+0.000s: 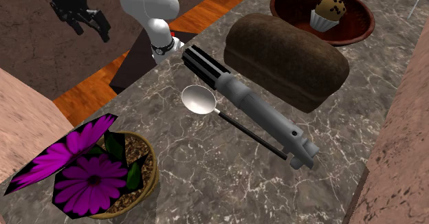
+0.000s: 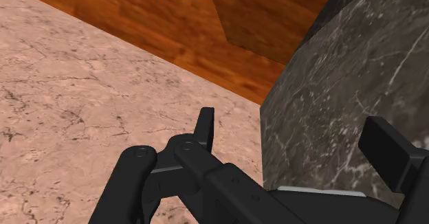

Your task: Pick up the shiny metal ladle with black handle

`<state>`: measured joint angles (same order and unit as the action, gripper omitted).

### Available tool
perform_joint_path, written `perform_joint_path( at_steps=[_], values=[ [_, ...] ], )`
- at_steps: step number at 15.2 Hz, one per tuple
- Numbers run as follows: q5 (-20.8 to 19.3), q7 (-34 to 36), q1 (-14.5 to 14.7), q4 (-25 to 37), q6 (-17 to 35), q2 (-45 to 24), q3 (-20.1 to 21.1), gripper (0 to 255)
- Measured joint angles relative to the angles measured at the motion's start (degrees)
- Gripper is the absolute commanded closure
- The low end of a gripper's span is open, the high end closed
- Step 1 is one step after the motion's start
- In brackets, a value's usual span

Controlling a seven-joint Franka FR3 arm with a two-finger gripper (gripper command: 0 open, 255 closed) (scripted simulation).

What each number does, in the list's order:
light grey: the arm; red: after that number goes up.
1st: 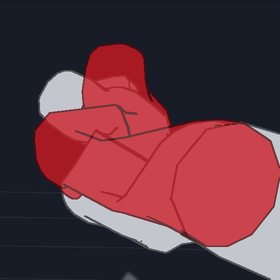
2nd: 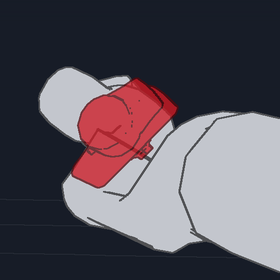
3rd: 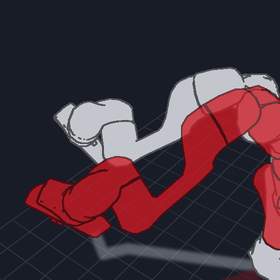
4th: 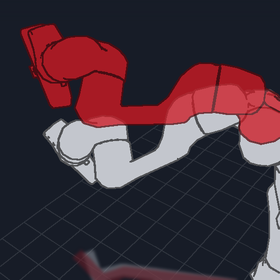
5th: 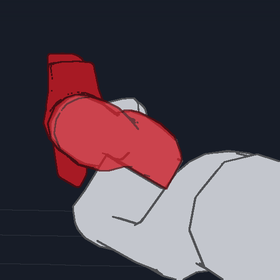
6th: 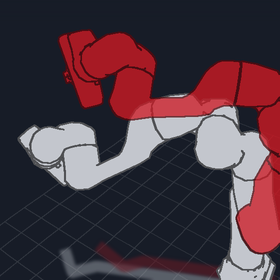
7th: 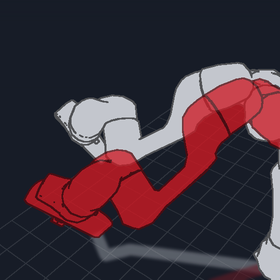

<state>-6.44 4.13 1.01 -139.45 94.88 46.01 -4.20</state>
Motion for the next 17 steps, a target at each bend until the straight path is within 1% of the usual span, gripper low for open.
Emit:
perform_joint_path(
  at_steps=[2,6,13,17],
  values=[
    [0.52,0.08,0.45,0.45,0.36,-0.92,0.23,0],
    [3.69,-0.61,3.24,4.16,1.57,-6.56,1.11,0],
    [10.08,-1.99,8.48,12.97,3.19,-18.06,3.27,0],
    [13.40,-3.14,11.04,19.19,2.86,-24.41,4.42,0]
  ],
)
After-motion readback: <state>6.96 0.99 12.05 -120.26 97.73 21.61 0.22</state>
